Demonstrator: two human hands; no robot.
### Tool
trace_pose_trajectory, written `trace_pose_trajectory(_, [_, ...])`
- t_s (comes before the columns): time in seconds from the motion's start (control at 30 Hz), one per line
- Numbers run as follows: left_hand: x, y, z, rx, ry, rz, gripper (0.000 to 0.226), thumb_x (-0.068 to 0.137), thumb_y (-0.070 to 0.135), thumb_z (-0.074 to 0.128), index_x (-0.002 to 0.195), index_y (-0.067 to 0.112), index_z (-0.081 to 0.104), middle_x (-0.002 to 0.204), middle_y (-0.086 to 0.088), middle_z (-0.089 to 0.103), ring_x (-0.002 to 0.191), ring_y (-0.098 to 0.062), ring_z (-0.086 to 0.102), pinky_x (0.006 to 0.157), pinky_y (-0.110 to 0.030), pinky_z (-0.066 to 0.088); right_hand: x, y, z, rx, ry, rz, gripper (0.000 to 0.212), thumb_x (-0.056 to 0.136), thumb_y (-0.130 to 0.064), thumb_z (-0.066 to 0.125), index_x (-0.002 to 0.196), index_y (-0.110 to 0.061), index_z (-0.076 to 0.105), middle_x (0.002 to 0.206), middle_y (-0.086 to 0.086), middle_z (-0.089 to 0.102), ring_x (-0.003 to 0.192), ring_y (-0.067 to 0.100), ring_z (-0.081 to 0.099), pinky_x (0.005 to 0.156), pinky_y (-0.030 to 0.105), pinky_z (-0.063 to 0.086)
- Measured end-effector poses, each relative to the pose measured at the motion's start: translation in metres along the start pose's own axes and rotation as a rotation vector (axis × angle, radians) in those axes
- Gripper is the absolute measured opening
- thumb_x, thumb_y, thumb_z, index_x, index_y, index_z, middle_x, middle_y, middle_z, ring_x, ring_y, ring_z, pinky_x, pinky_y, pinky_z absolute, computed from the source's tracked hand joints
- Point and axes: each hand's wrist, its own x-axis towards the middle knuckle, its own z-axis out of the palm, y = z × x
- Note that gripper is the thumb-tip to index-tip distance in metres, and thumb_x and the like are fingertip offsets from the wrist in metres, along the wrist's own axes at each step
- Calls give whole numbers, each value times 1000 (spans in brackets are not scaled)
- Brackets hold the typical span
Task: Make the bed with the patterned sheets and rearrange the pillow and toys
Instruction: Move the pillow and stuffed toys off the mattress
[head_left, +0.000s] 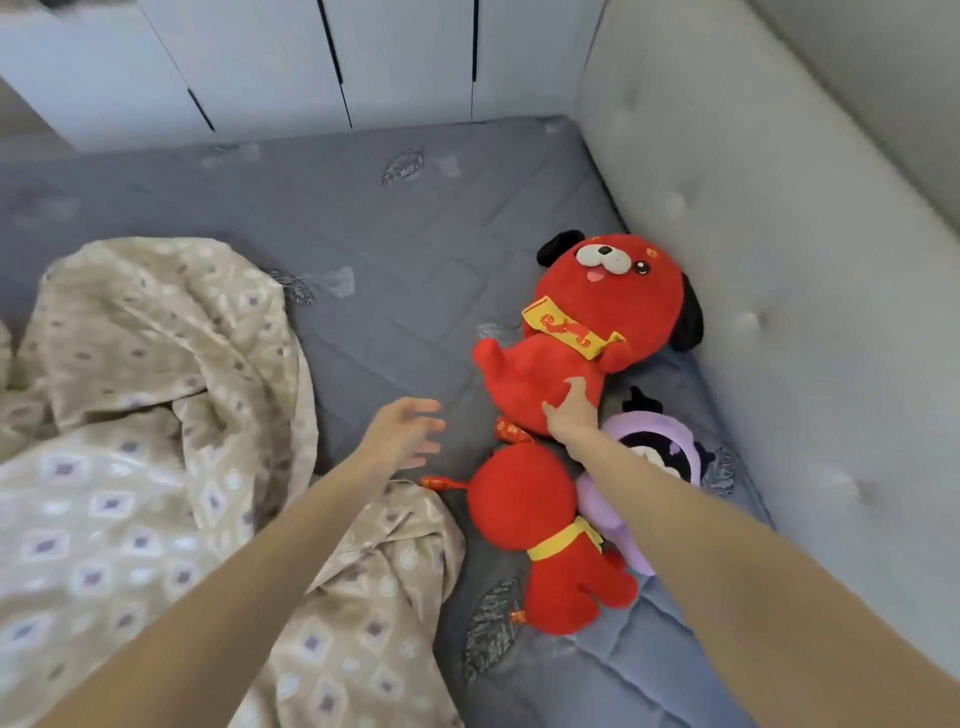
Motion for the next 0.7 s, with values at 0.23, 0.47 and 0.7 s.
trace_pose_trajectory(0.23, [-32, 16, -24, -92, 18, 69, 30, 97, 10, 47, 127, 12, 54, 122, -9, 61, 95, -23, 59, 85, -34, 47, -53, -53, -57, 77, 242, -326, 33, 80, 10, 44, 106, -8, 51, 112, 16, 49, 102, 33, 50, 87, 38, 40])
trace_pose_trajectory(0.47, [-73, 26, -50, -393, -71, -21, 43, 100, 33, 40, 139, 16, 42, 144, -12, 45, 117, -33, 52, 96, -43, 40, -136, -77, -97, 147, 294, -520, 41, 67, 16, 35, 72, -24, 41, 92, 3, 43, 83, 20, 43, 58, 19, 26])
trace_pose_trajectory(0.7, [-127, -7, -75, -488, -325, -138, 67, 87, 68, 39, 118, 9, 49, 117, -18, 55, 116, -38, 50, 95, -53, 38, -236, -96, -100, 288, 302, -743, 42, 56, 15, 28, 64, -26, 35, 77, 0, 39, 71, 15, 38, 59, 13, 29])
